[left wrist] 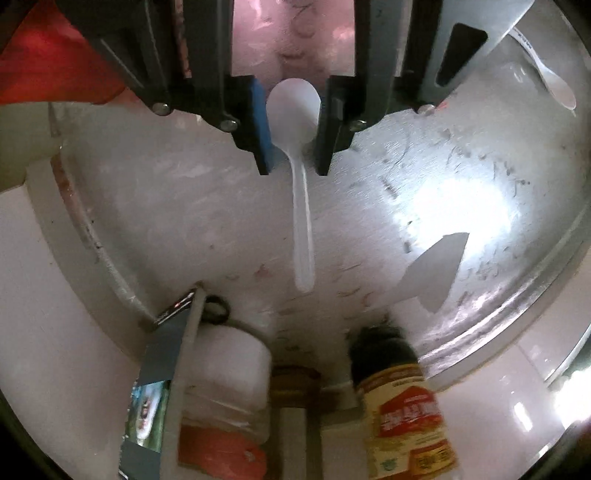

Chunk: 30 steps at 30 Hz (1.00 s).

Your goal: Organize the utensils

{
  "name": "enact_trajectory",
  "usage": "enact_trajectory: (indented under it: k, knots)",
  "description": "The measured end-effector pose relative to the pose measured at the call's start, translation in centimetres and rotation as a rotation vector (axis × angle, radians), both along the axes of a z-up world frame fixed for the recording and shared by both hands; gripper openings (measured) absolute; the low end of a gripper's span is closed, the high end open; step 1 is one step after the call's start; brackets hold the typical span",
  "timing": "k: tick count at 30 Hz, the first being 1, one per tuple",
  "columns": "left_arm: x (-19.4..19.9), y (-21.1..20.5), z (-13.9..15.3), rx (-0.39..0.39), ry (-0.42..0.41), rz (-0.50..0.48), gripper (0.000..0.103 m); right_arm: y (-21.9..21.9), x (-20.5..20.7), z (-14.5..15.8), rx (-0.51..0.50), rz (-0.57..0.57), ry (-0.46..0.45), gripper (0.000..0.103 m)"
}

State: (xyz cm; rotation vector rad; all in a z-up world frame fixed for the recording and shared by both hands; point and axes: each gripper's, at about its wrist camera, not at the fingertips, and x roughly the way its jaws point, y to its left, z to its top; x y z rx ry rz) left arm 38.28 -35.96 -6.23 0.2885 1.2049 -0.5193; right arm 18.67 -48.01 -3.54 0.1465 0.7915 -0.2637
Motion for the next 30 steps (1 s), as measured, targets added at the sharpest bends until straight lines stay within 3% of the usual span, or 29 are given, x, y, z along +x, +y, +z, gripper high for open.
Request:
enact_trajectory:
  k: [1,2,9,20,30]
  knots:
    - [0.0,0.6,0.1,-0.018,0.009,0.009,0.017,0.5,0.2,0.1,-0.001,-0.001,0.001,0.091]
    - [0.0,1.1,0.1,-0.026,0.016,0.018,0.007,0.8,0.4,0.1,-0.003,-0.002,0.002,0.091]
    - [-1.4,6.0,-0.1,-0.081,0.038,0.064,0.006,1.3,0.8,0.1,-0.003,0.008,0.005,0.091]
    - [-4.7,16.5,0.1,-0.182,0.051,0.227,0.006,4.2,1.7,0.0,-0.001,0.106,0.012,0.091]
    - [-8.3,24.6,4.6,-0.325,-0.033,0.358,0.006,8.3,2.9,-0.2,-0.001,0.245,0.016,0.091]
